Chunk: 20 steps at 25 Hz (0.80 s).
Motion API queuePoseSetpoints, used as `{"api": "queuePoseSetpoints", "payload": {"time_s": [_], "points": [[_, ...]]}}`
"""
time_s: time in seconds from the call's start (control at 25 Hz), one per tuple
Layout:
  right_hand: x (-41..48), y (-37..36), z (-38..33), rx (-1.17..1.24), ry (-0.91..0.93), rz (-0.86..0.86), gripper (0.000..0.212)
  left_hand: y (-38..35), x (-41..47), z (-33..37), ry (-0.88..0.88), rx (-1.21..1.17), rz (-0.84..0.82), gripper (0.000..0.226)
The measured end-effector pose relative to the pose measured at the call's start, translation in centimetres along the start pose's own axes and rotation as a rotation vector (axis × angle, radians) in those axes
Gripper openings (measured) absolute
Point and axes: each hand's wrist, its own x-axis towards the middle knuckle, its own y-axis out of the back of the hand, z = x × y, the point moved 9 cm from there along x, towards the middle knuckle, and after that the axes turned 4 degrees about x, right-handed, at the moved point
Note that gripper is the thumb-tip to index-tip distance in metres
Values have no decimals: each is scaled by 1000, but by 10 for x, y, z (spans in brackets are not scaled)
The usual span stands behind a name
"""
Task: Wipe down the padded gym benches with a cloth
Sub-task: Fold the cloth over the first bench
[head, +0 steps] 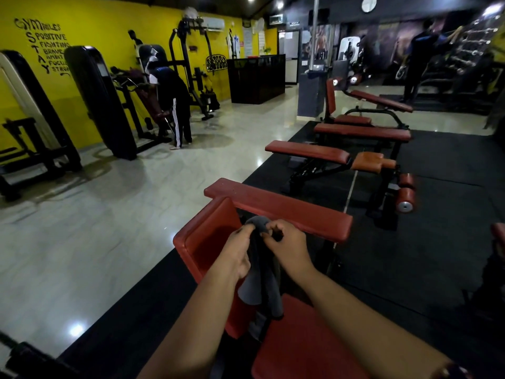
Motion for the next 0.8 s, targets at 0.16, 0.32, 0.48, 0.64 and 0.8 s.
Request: {"api": "queuePoseSetpoints", "payload": {"time_s": [0.16,0.32,0.48,0.64,0.8], "points": [[8,12,-6,121,-11,116,17,-6,-4,3,-18,-25,-72,32],[14,5,-2,170,-43,100,11,-19,-10,2,15,-89,-196,47],[5,-27,13,553,-271,-242,23,-1,4,16,-125,-69,-71,37],[36,23,24,243,-125,-179,25,7,8,29,-169,34,-122,26],[44,22,23,95,-31,-493,74,7,7,47,-191,126,-271,32]]}}
